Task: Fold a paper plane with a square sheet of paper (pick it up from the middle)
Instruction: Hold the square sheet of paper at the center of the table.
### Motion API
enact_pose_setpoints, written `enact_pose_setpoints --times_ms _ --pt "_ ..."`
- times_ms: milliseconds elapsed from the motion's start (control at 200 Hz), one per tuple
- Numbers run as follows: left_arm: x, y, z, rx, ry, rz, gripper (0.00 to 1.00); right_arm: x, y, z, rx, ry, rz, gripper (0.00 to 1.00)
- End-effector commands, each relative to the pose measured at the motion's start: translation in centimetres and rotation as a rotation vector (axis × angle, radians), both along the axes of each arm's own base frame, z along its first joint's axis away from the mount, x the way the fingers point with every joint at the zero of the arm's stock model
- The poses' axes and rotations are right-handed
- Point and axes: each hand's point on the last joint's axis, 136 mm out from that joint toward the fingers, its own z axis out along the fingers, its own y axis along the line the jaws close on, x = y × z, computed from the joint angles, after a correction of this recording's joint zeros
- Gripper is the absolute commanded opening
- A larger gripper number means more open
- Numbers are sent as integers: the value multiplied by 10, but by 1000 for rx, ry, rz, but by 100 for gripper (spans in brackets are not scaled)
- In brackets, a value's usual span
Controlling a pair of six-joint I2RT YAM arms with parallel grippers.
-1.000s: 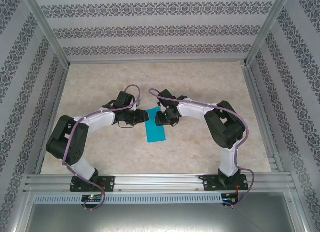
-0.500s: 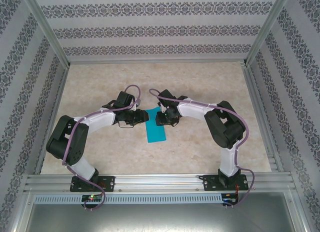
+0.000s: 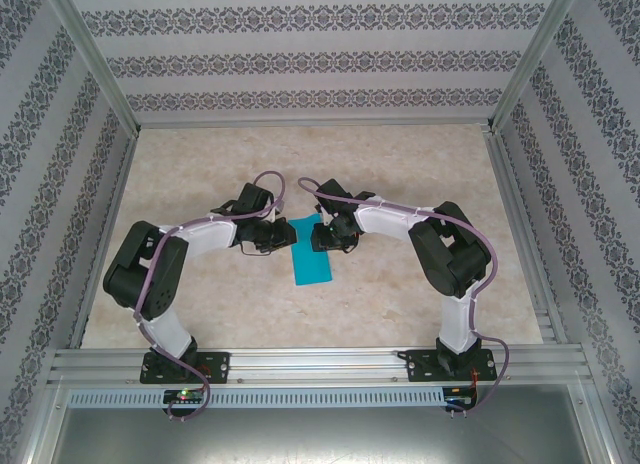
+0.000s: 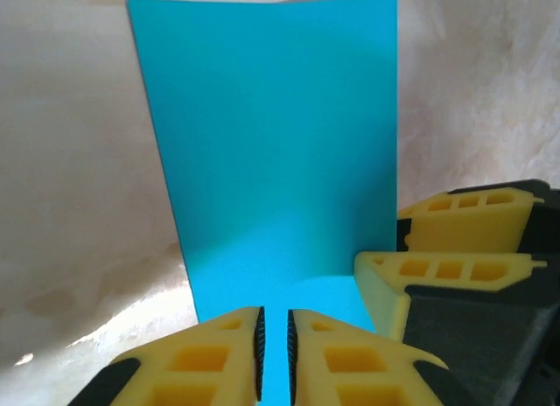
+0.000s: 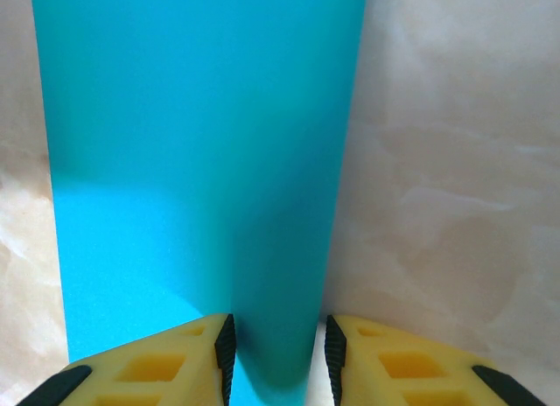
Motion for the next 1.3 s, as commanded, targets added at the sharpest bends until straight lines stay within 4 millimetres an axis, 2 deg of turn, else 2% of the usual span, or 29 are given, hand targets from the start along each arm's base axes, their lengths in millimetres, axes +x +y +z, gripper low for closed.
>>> enact_pose_setpoints --times_ms 0,390,774,1054,1179,1294 --pt "6 -12 1 -28 -13 -26 10 1 -1 -14 -38 -3 18 36" --pt "-5 -9 -22 31 22 -48 7 1 0 -15 -38 -2 19 36" --pt "-19 8 -55 147 79 -61 6 1 1 -10 -33 -8 16 37" --pt "-23 15 -72 196 108 -70 6 5 -6 9 -25 -38 4 46" --pt "-25 19 -78 219 117 -73 6 6 -14 27 -13 -63 -5 47" --pt "-27 21 -82 234 124 -78 6 6 -13 46 49 -84 -14 47"
